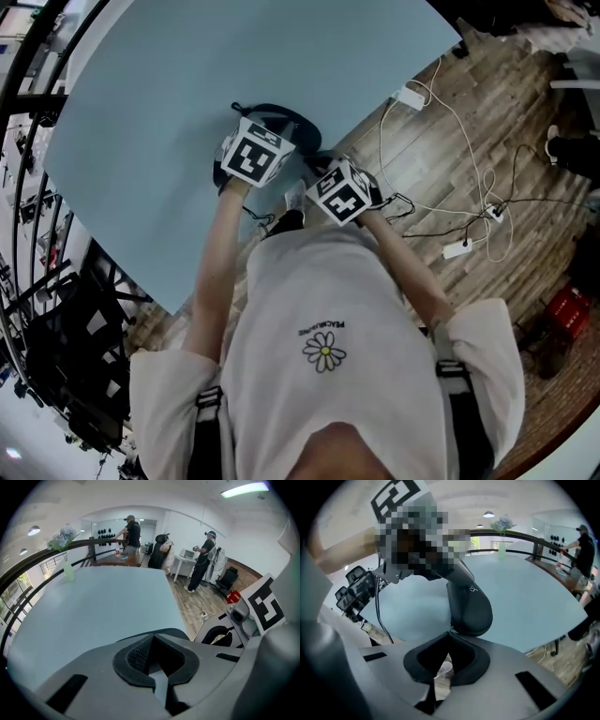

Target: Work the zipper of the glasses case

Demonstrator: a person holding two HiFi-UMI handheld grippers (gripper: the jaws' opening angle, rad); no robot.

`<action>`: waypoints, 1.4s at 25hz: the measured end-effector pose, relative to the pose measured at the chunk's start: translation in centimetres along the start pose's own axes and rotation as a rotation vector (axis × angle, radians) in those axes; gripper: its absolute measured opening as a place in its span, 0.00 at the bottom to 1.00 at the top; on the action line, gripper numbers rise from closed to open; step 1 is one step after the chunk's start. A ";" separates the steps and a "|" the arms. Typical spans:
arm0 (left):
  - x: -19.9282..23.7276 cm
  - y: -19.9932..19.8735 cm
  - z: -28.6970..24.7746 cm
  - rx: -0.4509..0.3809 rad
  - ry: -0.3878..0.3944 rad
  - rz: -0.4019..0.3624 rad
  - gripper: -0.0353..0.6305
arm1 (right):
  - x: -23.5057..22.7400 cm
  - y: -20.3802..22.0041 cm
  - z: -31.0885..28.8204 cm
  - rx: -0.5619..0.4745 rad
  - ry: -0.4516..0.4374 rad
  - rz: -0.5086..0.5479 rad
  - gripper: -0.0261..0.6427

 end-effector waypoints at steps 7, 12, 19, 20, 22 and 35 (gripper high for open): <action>-0.2 0.5 0.1 -0.027 -0.006 -0.011 0.07 | 0.5 0.1 -0.6 -0.009 0.081 -0.072 0.05; -0.3 0.2 -0.3 -0.038 -0.004 -0.024 0.07 | 0.1 0.5 -0.4 -0.010 0.079 -0.035 0.05; -0.5 -0.1 -0.4 -0.033 -0.032 0.016 0.08 | -0.4 0.7 0.3 0.000 0.034 0.017 0.09; -0.5 -0.3 -0.4 -0.039 -0.041 0.022 0.08 | -0.8 0.8 0.7 -0.001 0.035 0.021 0.11; -0.6 -0.6 -0.6 -0.057 -0.062 0.037 0.08 | -2.2 1.2 1.6 -0.011 0.053 0.013 0.12; 1.8 -11.4 9.1 -0.613 -0.301 0.343 0.08 | -16.0 -10.9 12.5 -0.396 0.271 0.084 0.12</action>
Point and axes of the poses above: the fingertips, and each gripper's own axes: z backward along the fingers, x to its left, y out of its underside, the point moved 7 cm from there along z, backward along the fingers, and after that the axes turned 2 degrees about x, right-handed, at the moved point
